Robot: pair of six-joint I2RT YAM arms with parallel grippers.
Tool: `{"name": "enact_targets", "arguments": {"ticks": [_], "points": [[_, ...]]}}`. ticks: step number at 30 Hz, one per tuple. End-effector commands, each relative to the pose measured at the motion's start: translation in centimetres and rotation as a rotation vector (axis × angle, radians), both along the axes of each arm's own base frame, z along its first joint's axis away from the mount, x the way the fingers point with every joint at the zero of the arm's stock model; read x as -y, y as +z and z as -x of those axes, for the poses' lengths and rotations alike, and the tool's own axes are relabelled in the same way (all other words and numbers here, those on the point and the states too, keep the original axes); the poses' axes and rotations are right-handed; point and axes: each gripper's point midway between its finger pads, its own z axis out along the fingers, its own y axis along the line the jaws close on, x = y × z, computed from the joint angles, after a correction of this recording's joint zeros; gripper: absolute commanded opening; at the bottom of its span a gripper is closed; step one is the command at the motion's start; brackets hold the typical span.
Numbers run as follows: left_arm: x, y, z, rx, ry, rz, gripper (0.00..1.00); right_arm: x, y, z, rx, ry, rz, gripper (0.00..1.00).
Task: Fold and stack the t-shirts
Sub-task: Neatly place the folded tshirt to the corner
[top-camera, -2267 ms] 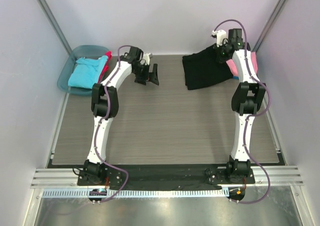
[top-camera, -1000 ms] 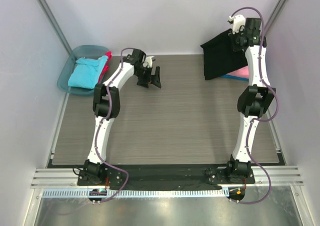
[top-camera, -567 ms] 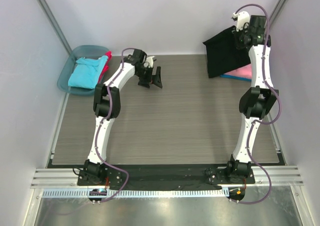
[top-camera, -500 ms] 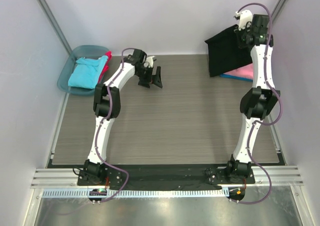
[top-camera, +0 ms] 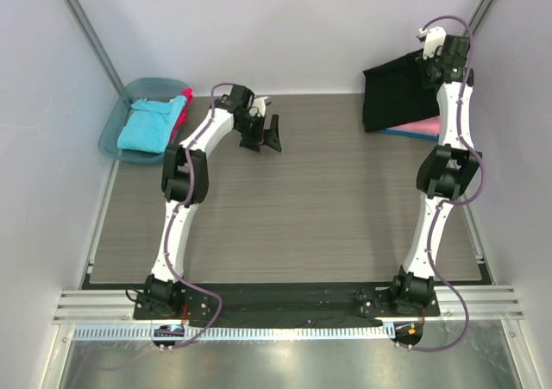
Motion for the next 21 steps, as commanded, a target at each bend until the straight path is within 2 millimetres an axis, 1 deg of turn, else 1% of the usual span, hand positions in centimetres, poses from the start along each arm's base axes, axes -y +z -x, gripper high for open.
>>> {"name": "enact_targets", "arguments": {"ticks": [1, 3, 4, 10, 11, 12, 14, 18, 21], "points": [[0.5, -0.2, 0.3, -0.008, -0.010, 0.010, 1.00, 2.6, 2.2, -2.3, 0.138, -0.066, 0.048, 0.01], [0.6, -0.1, 0.3, -0.002, -0.012, 0.010, 1.00, 3.5, 2.2, -2.7, 0.159, -0.087, 0.066, 0.01], [0.6, -0.1, 0.3, -0.002, -0.009, 0.007, 1.00, 3.8, 1.5, -3.0, 0.152, -0.094, 0.069, 0.01], [0.6, 0.1, 0.5, 0.004, -0.016, -0.001, 1.00, 5.5, 0.5, -3.6, 0.168, -0.136, 0.088, 0.01], [0.6, 0.0, 0.5, 0.001, -0.015, -0.003, 1.00, 6.3, 0.2, -3.6, 0.169, -0.167, 0.108, 0.01], [0.7, -0.1, 0.6, -0.001, -0.019, -0.003, 1.00, 6.4, 0.2, -3.8, 0.175, -0.170, 0.113, 0.01], [0.6, -0.1, 0.7, -0.002, -0.018, -0.005, 1.00, 7.1, 0.2, -3.9, 0.188, -0.189, 0.126, 0.01], [0.6, 0.0, 0.7, 0.003, -0.021, -0.013, 1.00, 7.6, -1.2, -4.4, 0.181, -0.201, 0.143, 0.01], [0.8, 0.0, 0.8, 0.004, -0.024, -0.019, 1.00, 7.9, -1.6, -4.4, 0.181, -0.222, 0.149, 0.01]]}}
